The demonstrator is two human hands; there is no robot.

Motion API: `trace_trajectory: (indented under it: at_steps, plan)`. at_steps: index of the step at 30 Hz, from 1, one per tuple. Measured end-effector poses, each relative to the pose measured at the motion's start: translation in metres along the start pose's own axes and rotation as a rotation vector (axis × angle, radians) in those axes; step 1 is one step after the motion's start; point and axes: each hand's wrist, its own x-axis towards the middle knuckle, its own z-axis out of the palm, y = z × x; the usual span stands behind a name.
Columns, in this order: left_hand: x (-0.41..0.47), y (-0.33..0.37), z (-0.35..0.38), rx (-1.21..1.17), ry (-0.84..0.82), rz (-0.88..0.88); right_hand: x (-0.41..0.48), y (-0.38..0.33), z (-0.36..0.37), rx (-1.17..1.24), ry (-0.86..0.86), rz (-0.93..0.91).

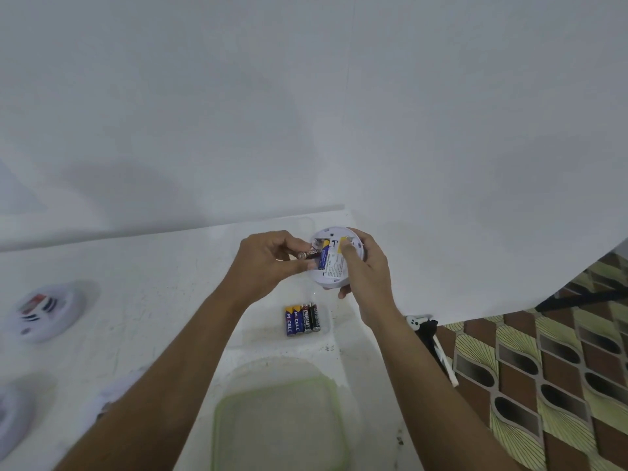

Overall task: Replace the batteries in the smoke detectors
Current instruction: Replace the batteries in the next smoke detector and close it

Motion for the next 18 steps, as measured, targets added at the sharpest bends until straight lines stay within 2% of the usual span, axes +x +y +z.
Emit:
trace_trajectory:
  at_steps: [4, 8, 12, 18]
  plan:
    - [-0.007, -0.001, 0.000, -0.073, -0.088, -0.065, -0.001, 0.001, -0.002, -0.001, -0.010, -0.004]
    - [-0.012, -0.004, 0.000, 0.119, -0.101, 0.008, -0.003, 0.001, -0.005, 0.000, -0.019, -0.014]
    - [-0.015, -0.002, 0.004, 0.152, -0.069, 0.039, -0.005, 0.001, -0.007, -0.005, -0.060, -0.020]
    - [-0.018, 0.003, 0.002, 0.289, -0.124, 0.060, -0.005, 0.002, -0.010, 0.002, -0.084, -0.015]
